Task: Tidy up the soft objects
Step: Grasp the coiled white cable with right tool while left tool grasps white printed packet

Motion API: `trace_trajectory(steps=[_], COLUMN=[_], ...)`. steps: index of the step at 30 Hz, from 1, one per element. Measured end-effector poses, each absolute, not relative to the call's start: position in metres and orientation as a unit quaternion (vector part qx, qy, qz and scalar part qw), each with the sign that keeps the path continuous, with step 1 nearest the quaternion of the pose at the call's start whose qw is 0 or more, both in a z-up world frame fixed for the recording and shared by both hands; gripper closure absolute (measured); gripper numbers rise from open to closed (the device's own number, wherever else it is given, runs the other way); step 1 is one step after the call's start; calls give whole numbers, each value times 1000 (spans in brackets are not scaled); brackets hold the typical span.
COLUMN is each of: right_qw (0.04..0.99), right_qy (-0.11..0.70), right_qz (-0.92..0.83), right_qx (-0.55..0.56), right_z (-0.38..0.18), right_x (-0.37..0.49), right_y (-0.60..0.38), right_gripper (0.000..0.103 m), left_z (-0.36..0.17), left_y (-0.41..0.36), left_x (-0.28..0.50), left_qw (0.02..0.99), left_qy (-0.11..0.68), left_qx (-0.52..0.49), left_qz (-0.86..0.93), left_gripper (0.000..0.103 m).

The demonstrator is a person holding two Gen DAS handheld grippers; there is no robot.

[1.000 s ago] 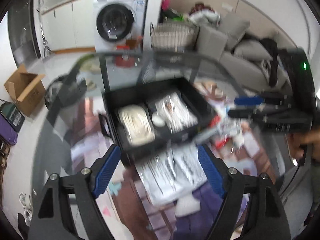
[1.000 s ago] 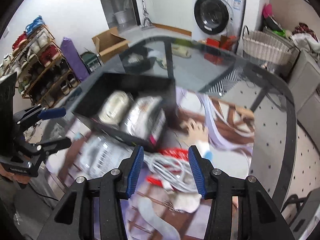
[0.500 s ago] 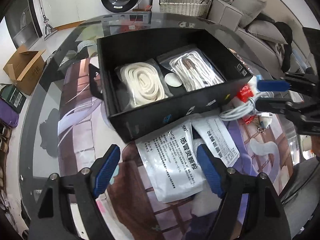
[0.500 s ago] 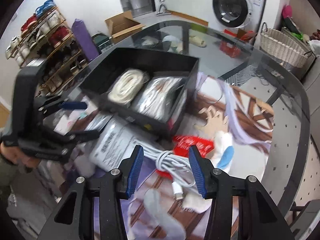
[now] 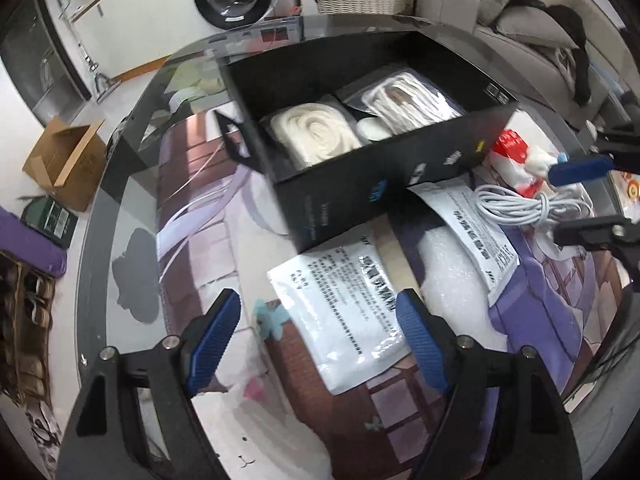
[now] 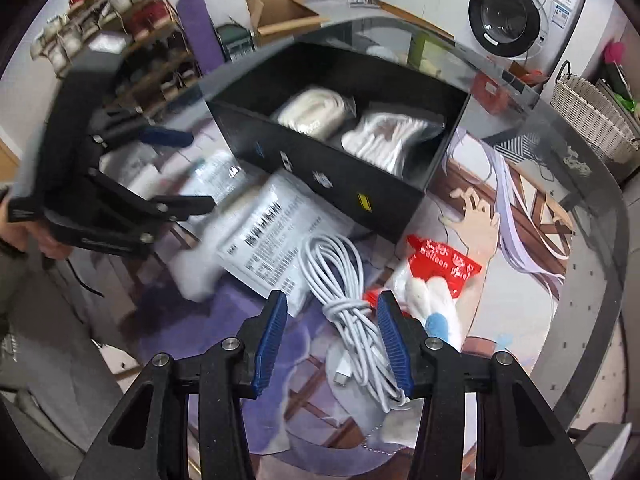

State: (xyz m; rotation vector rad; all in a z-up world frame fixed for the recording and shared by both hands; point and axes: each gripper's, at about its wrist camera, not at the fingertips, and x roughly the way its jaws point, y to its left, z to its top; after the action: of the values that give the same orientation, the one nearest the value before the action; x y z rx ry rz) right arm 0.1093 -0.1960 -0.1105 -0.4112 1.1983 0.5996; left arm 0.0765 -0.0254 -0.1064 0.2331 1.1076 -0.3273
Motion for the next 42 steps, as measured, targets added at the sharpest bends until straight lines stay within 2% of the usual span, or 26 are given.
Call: trace_trajectory(steps=[7, 17, 19, 21, 23, 25, 28, 30, 36, 40, 42], right_qw=[724, 729, 733, 735, 737, 742, 741, 738, 739, 740, 739], right_qy=[587, 587, 579, 576, 579, 576, 582, 583, 577, 571, 566], right_qz=[332, 292, 286, 278, 267, 251, 255, 264, 264, 273, 281], right_qx=[-144, -197, -214, -223, -227, -232, -215, -214, -226, -229, -233], right_z=[-118, -137, -140, -143, -144, -145, -150, -150, -148, -150, -150], right_x=[99, 96, 97, 99, 103, 109, 107, 105, 104, 96, 93], right_y=[-190, -182, -177, -176, -178, -184, -186, -183, -182, -176, -174], right_gripper=[55, 55, 55, 55, 55, 55, 55, 55, 55, 59, 79], left_z=[-115, -116, -116, -116, -114, -111, -110, -111, -116, -114, -112], left_y=[-37, -30, -33, -36, -41, -42, -37, -32, -27, -24, -26], left_x=[83, 79, 79, 77, 72, 70, 73, 76, 72, 73, 73], left_qw=[833, 827, 827, 821, 819, 816, 816, 816, 813, 813, 815], left_qy=[515, 526, 525, 530, 527, 527, 533, 539, 550, 549, 547], left_qx=[147, 147, 142, 127, 132, 131, 124, 127, 113, 94, 90], left_qz=[-138, -132, -140, -168, -186, -197, -186, -166, -155, -168, -167], left_gripper=[20, 21, 26, 42, 52, 53, 51, 29, 25, 40, 52])
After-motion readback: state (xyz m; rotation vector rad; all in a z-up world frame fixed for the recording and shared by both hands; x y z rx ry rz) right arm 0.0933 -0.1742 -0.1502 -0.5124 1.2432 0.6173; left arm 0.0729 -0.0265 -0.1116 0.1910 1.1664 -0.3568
